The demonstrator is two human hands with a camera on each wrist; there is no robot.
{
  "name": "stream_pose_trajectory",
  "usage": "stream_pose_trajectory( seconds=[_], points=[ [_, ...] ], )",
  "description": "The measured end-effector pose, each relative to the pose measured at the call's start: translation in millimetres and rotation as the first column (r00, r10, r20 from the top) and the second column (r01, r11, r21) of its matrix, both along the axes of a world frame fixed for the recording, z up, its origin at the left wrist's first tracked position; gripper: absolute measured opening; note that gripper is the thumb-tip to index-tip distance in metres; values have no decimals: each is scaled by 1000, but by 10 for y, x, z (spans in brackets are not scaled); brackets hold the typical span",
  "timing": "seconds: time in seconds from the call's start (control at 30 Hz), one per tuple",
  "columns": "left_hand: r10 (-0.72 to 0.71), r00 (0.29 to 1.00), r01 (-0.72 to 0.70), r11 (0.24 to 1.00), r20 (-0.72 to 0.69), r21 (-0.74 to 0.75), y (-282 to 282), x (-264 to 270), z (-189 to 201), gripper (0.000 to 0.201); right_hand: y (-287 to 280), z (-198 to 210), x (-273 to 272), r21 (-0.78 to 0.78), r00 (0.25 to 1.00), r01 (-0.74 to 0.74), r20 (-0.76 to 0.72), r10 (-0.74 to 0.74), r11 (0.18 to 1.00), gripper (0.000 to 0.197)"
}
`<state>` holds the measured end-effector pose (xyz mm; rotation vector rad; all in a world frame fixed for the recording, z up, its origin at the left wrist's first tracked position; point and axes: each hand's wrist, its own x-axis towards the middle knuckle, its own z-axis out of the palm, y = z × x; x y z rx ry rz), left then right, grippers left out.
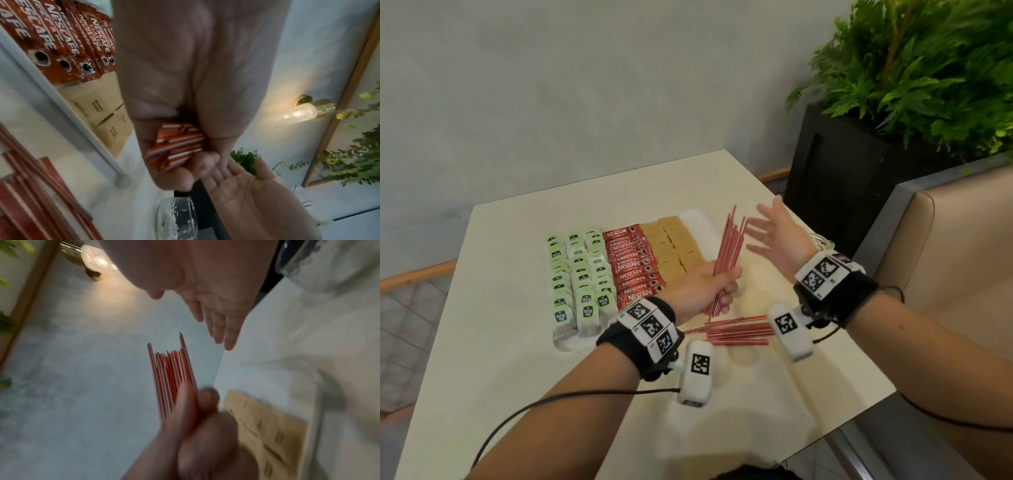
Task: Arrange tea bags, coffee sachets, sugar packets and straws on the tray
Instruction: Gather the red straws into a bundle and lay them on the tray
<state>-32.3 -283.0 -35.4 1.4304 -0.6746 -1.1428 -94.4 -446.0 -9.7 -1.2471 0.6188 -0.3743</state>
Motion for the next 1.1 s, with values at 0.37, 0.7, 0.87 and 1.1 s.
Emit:
stream_pose_trajectory(
  seconds=[0.37, 0.7, 0.87, 1.1],
  points=[
    [-126, 991, 122, 985, 31, 122, 13, -73, 10, 17, 136, 113, -12, -305, 990, -141, -40, 135, 942, 35],
    [-211, 956, 168, 963, 203, 210, 44, -88, 23, 19, 99, -40, -77, -468, 970, -242, -145, 197, 850, 33],
    [-253, 884, 139, 945, 392, 297, 11, -93, 86, 14, 188, -123, -130, -507, 904, -417, -318, 286, 754, 36],
    [-323, 512, -52, 914, 796, 403, -107, -81, 124, 25, 253, -143, -201, -692, 847, -485, -524, 90, 535, 48]
  ],
)
